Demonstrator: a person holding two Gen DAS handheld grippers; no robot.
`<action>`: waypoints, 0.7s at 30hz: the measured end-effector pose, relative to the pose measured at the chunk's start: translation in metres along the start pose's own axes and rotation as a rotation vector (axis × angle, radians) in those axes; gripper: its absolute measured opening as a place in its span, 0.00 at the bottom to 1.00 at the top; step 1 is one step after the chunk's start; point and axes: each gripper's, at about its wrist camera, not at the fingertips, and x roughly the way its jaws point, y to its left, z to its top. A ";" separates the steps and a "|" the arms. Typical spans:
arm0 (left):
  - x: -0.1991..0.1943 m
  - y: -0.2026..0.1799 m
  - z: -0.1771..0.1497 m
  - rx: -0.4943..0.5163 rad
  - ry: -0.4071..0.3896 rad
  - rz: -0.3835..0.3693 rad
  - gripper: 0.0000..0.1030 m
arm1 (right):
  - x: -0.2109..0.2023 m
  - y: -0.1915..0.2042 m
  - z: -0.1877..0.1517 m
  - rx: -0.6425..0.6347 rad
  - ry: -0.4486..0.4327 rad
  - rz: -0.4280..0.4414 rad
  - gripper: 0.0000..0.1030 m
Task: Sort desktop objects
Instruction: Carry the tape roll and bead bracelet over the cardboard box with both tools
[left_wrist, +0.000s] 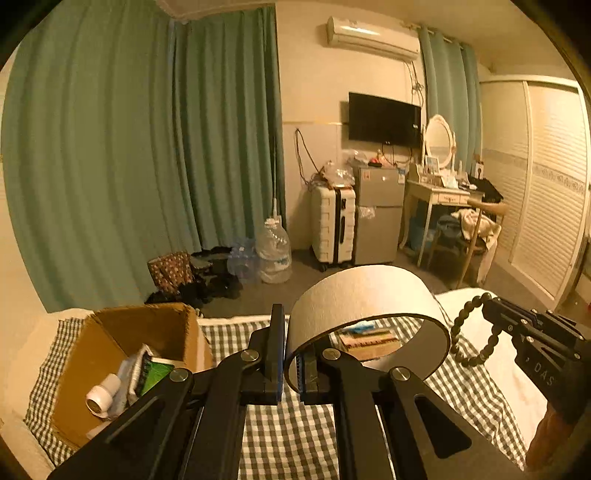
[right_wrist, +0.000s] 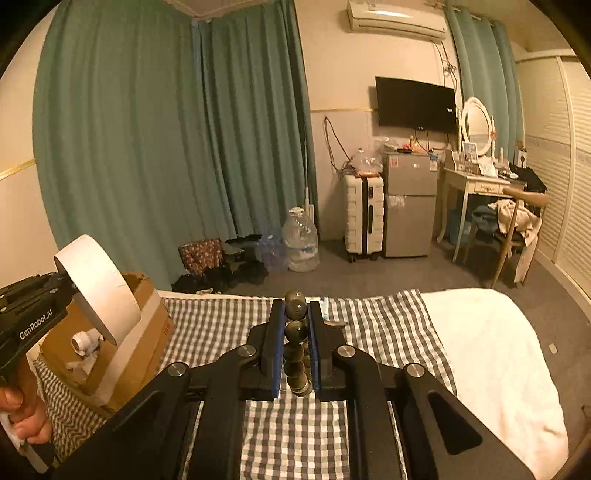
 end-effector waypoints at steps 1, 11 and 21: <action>-0.002 0.002 0.000 -0.002 -0.004 0.002 0.05 | -0.002 0.004 0.002 -0.005 -0.004 0.000 0.11; -0.016 0.040 0.005 -0.033 -0.010 0.032 0.05 | -0.008 0.039 0.018 -0.035 -0.024 0.030 0.11; -0.042 0.099 0.016 -0.050 -0.060 0.110 0.05 | -0.018 0.087 0.032 -0.083 -0.044 0.102 0.11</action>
